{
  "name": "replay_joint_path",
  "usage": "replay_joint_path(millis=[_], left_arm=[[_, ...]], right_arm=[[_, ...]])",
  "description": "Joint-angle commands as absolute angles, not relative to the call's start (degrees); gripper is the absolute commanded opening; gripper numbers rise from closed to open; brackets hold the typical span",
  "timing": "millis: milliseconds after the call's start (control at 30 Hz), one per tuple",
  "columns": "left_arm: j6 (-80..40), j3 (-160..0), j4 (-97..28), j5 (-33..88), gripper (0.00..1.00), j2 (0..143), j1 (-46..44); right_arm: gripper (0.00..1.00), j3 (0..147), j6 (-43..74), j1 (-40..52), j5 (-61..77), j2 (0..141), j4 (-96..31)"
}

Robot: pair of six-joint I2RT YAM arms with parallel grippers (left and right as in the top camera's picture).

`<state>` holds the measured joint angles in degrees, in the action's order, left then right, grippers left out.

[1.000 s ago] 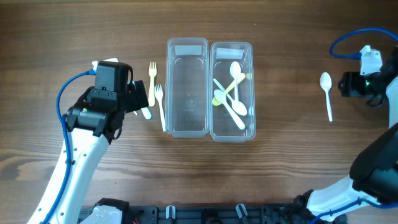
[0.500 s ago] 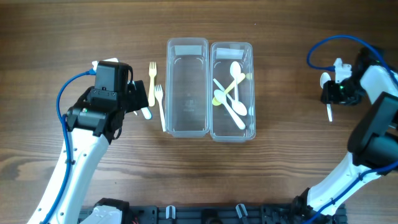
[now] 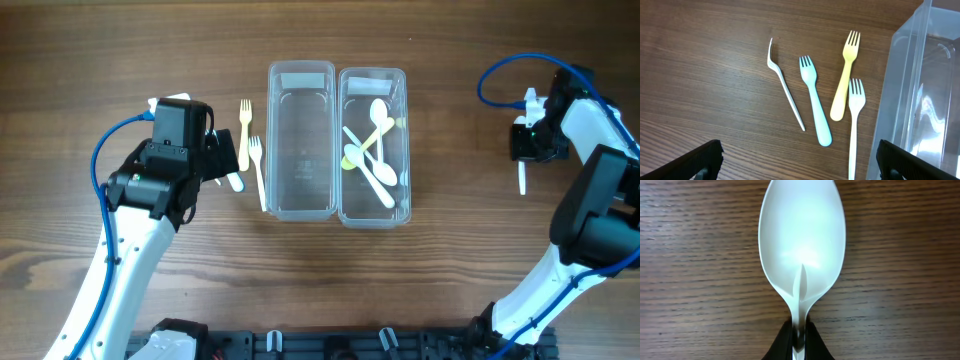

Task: Pack container
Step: 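Grasp the last white spoon at the right edge with the right gripper, then place the white spoon into the right container and release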

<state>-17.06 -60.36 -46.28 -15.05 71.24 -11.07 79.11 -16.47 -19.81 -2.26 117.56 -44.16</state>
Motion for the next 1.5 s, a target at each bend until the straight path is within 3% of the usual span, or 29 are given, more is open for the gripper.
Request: replay_joint_path(millis=[0,233,400,433,467,700,967,1000,1033,1067,1367,1467], left_arm=[[-16.95,-61.12,-46.15,-14.35,1.00,71.37,-10.59],[-16.95,-61.12,-46.13,-14.35,1.00,71.37,-10.59],[-16.95,-61.12,-46.13,-14.35,1.00,71.37,-10.59],[-16.95,-61.12,-46.13,-14.35,1.00,71.37,-10.59],[-16.95,-61.12,-46.13,-14.35,1.00,71.37,-10.59],[-16.95,-61.12,-46.13,-14.35,1.00,71.37,-10.59],[-16.95,-61.12,-46.13,-14.35,1.00,71.37,-10.59],[-16.95,-61.12,-46.13,-14.35,1.00,71.37,-10.59],[-16.95,-61.12,-46.13,-14.35,1.00,71.37,-10.59],[-16.95,-61.12,-46.13,-14.35,1.00,71.37,-10.59],[-16.95,-61.12,-46.13,-14.35,1.00,71.37,-10.59],[-16.99,-61.12,-46.11,-14.26,1.00,71.37,-10.59]], right_arm=[[0.04,79.07,-11.88,-19.73,2.15,118.45,-44.45],[0.04,81.14,-4.05,-17.21,16.47,109.89,-44.58],[0.04,81.49,3.11,-9.58,27.07,98.74,-44.14],[0.04,81.49,3.46,-8.05,27.05,97.38,-44.14],[0.04,81.47,3.42,-0.62,26.33,93.08,-44.18],[0.04,78.46,9.54,15.03,12.97,93.80,-44.69],[0.05,72.40,17.10,24.03,3.81,98.76,-37.71],[0.11,72.42,17.12,24.03,3.86,98.70,-36.84],[0.32,72.69,17.12,23.92,4.08,98.32,-36.16],[0.42,73.06,17.04,23.90,4.05,98.15,-36.16],[0.73,78.11,9.23,21.21,2.33,87.77,-37.17],[1.00,78.11,12.73,16.01,2.33,82.02,-37.78]])
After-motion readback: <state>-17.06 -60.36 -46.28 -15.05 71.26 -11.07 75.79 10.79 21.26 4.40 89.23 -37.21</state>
